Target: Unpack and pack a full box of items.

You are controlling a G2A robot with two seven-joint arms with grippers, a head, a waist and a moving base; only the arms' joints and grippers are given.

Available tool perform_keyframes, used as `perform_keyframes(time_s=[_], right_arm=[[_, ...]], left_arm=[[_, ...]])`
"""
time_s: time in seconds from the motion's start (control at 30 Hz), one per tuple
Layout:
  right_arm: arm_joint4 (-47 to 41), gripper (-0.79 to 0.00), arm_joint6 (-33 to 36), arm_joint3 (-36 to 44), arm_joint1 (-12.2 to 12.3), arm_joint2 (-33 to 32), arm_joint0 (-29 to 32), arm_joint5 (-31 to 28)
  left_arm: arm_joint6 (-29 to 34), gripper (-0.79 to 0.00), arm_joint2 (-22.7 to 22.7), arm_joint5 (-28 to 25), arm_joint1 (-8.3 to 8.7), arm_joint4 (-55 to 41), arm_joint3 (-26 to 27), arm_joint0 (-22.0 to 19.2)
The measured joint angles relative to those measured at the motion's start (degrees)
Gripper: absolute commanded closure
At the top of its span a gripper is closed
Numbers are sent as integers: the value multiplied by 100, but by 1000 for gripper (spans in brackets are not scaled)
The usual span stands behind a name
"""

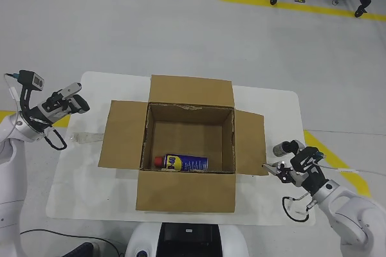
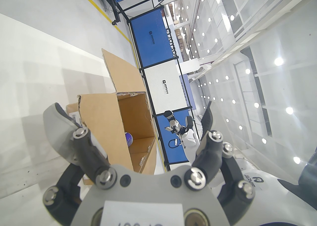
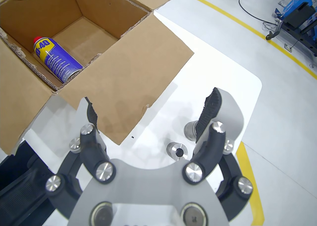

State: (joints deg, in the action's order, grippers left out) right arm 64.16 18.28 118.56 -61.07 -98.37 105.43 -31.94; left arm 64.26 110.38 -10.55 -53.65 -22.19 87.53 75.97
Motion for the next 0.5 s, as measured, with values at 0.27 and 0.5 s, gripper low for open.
perform_keyframes(time_s=[0.27, 0.5], right_arm=[[73, -785, -45, 41, 4, -60, 49, 24], [299, -785, -161, -171, 25, -418, 274, 63]], left_arm=[[0, -785, 0, 0, 0, 0, 0, 0], [0, -785, 0, 0, 0, 0, 0, 0]])
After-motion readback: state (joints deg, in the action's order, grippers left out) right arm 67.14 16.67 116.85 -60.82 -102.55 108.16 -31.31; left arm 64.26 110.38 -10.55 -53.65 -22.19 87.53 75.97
